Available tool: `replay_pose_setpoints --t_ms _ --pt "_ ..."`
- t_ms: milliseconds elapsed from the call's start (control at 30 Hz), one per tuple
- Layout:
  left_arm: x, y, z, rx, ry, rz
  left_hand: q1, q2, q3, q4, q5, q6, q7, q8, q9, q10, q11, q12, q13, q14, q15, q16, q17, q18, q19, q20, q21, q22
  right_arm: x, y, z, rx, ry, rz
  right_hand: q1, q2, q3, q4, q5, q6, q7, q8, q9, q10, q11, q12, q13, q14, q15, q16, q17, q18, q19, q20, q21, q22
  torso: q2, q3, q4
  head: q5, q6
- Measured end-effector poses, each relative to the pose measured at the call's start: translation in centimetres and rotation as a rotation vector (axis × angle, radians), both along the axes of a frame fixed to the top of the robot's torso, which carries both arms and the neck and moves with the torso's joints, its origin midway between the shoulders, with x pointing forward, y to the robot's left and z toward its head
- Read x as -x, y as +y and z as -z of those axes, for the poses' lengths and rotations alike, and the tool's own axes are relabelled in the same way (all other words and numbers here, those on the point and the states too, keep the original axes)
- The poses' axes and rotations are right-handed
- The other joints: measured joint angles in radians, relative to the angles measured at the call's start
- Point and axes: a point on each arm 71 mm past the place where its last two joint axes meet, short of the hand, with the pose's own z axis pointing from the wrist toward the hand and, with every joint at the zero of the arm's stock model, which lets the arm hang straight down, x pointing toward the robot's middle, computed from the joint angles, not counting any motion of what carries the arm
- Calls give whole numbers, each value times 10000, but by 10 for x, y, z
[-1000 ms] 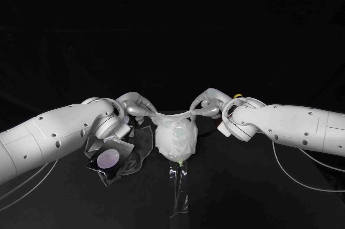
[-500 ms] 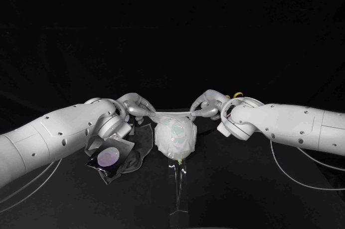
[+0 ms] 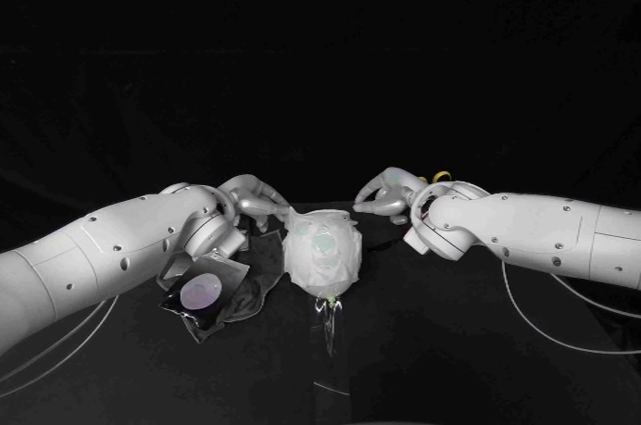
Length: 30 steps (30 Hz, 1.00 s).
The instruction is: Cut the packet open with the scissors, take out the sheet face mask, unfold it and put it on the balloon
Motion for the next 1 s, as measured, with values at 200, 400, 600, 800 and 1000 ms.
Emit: replay_pose_setpoints --t_ms 200,400,600,800,1000 --pt "0 2 5 -214 238 -166 -223 -223 -304 304 0 -781 -78 -602 -367 -1185 379 -485 -315 -879 388 -403 -942 -1 -244 259 -319 -161 -1 -1 1 -42 29 96 -141 -245 -374 240 0 -654 164 -512 -286 8 151 -426 -1 8 150 0 -1 0 -247 217 -572 3 -6 6 8 0 14" --pt "0 7 8 -422 492 -354 -278 -351 -1153 638 -1 -1318 -151 -827 -598 -2270 658 -812 -708 -1249 689 -481 -1164 0 -311 607 -639 -354 -1 -5 1 -17 96 240 -150 -368 -748 555 0 -930 178 -769 -470 -58 224 -1414 -3 -10 207 -157 -1 249 -806 329 -1642 6 -11 1 11 -2 38" --pt "0 18 11 -596 767 -628 540 3 -2398 1044 -1 -1413 -214 -663 -704 -2605 809 -624 -1025 -1444 778 -436 -1433 1 -256 736 -838 -537 -1 -14 1 -13 8 520 119 -231 -1012 838 0 -441 202 -654 -539 -1060 281 -3624 -56 -164 293 -1139 -3 725 -2146 410 -4165 -52 -17 0 13 16 58" --pt "-1 41 10 -421 730 -1208 1029 207 -2233 1028 -1 -1290 -187 -396 -715 -2596 800 -365 -1097 -1549 685 -436 -1596 -1 -257 735 -877 -558 3 -21 -5 -518 -594 635 1316 193 131 692 -18 298 35 -387 -646 -4272 265 -9014 -3168 -3778 370 -5228 -3517 1010 -3940 466 -6839 -1138 -17 1 13 8 112" --pt "6 58 3 612 61 -1545 1414 65 -1491 1102 53 -552 -94 15 -789 -2616 608 1 -1261 -3674 774 -2467 -2731 -79 -2132 896 -2739 -1449 12 -21 -13 -1315 -1319 176 1709 335 1225 137 -25 565 291 -282 -630 -4449 592 -11806 -6450 -5290 715 -8106 -5605 1010 -5176 700 -7839 -1603 -7 -5 20 -8 125"
